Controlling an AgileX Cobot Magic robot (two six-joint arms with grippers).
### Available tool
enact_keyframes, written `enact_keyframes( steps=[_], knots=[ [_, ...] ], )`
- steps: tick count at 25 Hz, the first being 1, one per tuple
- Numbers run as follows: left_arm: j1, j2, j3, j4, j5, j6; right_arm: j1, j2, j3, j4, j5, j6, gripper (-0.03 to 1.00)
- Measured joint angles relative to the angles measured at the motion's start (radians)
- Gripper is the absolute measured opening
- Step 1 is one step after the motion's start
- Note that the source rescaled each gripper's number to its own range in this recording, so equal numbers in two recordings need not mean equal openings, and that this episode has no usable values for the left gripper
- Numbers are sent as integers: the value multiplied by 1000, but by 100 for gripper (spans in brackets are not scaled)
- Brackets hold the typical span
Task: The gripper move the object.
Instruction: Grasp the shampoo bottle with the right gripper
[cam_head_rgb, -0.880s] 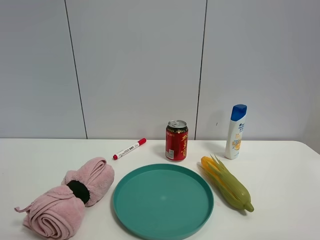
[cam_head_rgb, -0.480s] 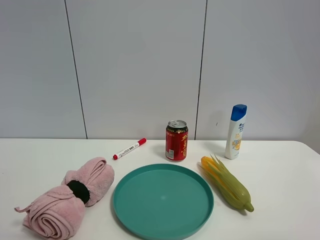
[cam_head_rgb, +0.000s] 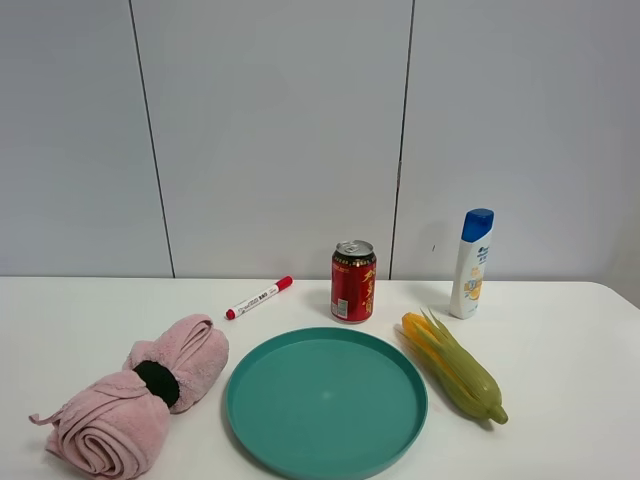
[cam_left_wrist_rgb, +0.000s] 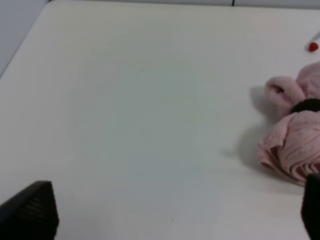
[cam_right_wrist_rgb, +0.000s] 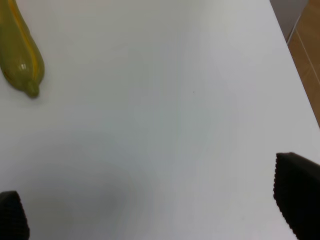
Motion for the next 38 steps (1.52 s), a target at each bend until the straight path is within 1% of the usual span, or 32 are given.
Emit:
enact_keyframes(
  steps=[35, 38],
  knots=[
    [0, 0, 0, 0, 0, 0, 0, 0, 0, 0, 0, 0, 100],
    [0, 0, 0, 0, 0, 0, 0, 0, 0, -24, 0, 2, 100]
  ],
)
